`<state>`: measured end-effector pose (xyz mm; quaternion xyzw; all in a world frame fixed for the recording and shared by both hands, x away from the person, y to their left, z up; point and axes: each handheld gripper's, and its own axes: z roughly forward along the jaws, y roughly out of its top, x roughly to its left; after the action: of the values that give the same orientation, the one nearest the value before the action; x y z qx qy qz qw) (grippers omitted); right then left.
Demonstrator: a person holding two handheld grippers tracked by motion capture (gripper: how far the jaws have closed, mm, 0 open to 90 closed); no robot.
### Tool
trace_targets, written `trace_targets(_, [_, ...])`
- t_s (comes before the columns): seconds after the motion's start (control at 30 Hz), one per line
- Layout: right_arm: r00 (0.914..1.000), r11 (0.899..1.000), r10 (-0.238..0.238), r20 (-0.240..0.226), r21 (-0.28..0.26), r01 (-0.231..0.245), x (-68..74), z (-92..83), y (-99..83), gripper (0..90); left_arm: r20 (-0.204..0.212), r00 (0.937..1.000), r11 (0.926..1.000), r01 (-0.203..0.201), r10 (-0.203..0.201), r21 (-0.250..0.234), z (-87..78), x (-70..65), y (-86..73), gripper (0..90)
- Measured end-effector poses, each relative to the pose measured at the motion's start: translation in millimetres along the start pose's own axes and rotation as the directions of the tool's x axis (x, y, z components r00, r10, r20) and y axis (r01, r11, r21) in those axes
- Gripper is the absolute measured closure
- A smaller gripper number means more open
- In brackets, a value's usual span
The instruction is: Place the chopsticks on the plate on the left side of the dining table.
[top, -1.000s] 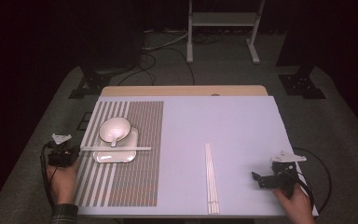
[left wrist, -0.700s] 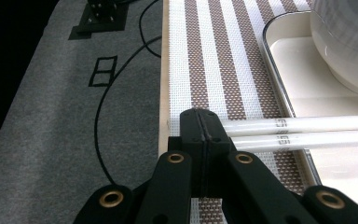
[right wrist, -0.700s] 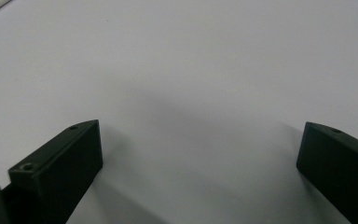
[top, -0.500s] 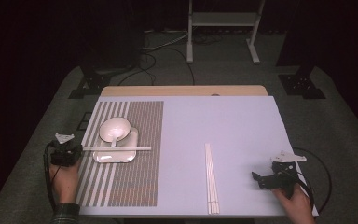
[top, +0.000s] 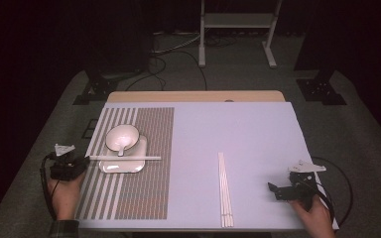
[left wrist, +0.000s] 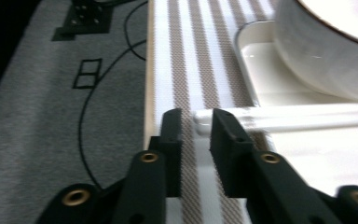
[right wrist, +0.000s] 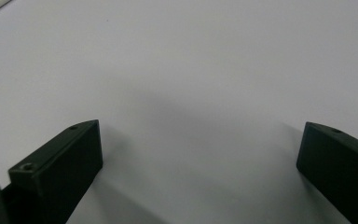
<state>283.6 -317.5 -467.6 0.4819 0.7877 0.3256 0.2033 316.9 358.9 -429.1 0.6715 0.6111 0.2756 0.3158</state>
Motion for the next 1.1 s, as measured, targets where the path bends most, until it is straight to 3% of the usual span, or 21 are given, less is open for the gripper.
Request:
trace_targets(0.2, [1.0, 1.0, 0.0, 0.0, 0.0, 0.0, -0.1, 0.0, 0.0, 0.0, 0.067, 0.9977, 0.9999, 0.002, -0.004, 0.016, -8.8, -5.6, -8.1, 53.7])
trace_targets(0.6, [1.0, 1.0, 0.0, -0.001, 0.0, 0.0, -0.1, 0.0, 0.0, 0.0, 0.137, 0.9903, 0.9997, -0.022, 0.023, -0.008, -25.5, -28.2, -16.6, 18.8])
trace_targets(0.8, [1.0, 1.0, 0.0, 0.0, 0.0, 0.0, -0.1, 0.0, 0.0, 0.0, 0.176, 0.9829, 0.9981, -0.046, 0.053, -0.041, -31.9, -41.6, -18.3, 9.5])
trace_targets(0.93, [1.0, 1.0, 0.0, 0.0, 0.0, 0.0, 0.0, 0.0, 0.0, 0.0, 0.205, 0.9756, 0.9965, -0.072, 0.08, -0.042, -32.6, -52.3, -18.2, 2.4])
trace_targets(1.1, [1.0, 1.0, 0.0, -0.001, 0.0, 0.0, -0.1, 0.0, 0.0, 0.0, 0.237, 0.9641, 0.9923, -0.108, 0.119, -0.059, -33.7, -66.0, -18.1, 0.0])
